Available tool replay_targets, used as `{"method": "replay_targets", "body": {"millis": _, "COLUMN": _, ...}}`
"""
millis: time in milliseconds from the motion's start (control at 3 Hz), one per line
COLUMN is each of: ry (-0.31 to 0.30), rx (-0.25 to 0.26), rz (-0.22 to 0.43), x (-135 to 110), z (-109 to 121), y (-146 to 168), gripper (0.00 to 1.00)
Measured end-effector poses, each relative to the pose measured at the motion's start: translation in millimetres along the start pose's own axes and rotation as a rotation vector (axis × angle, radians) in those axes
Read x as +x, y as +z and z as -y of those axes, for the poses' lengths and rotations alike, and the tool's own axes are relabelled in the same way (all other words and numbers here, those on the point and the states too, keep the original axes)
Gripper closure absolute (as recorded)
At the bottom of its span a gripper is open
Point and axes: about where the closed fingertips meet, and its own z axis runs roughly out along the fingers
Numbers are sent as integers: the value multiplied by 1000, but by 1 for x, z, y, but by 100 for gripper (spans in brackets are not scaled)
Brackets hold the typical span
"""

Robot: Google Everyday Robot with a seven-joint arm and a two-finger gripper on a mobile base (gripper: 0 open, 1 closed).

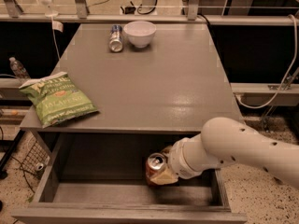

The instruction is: Place coke can into top drawer

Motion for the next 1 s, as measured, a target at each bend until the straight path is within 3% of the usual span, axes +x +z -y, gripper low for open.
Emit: {"method": "replay_targets", "body": {"millis": 1000, "ry": -9, "rx": 2, "rz": -2, "x": -3, "z": -1, "y": -1, "gripper": 30}}
